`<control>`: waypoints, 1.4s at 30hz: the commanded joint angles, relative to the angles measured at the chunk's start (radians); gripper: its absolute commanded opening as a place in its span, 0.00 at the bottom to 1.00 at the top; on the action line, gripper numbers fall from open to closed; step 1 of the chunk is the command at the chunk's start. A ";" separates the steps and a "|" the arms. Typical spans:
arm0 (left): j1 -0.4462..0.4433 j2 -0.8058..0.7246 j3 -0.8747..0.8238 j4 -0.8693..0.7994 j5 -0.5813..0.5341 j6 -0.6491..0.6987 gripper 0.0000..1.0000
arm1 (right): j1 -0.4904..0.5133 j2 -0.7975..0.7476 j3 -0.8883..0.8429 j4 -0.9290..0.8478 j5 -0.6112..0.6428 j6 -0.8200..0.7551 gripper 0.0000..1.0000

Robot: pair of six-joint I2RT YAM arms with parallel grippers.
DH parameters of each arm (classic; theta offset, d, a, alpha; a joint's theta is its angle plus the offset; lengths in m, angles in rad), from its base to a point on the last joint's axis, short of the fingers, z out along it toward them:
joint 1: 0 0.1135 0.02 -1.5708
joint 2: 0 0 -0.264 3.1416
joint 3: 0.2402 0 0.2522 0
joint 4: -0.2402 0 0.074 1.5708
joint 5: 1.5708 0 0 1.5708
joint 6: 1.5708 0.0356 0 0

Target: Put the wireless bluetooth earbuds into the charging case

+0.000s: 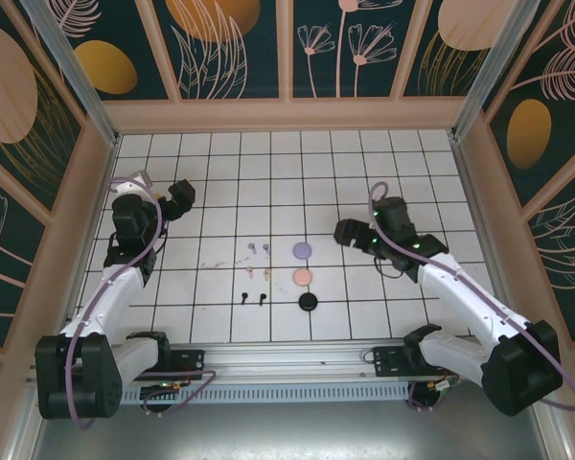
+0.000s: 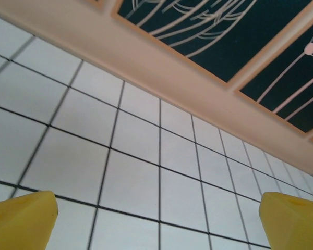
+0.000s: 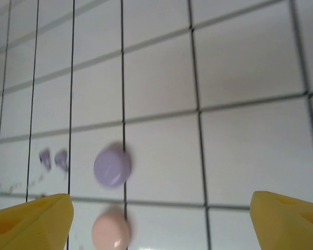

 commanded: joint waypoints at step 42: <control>-0.175 0.030 -0.071 -0.022 -0.070 -0.153 0.97 | 0.633 0.579 0.220 -0.253 0.221 0.469 0.82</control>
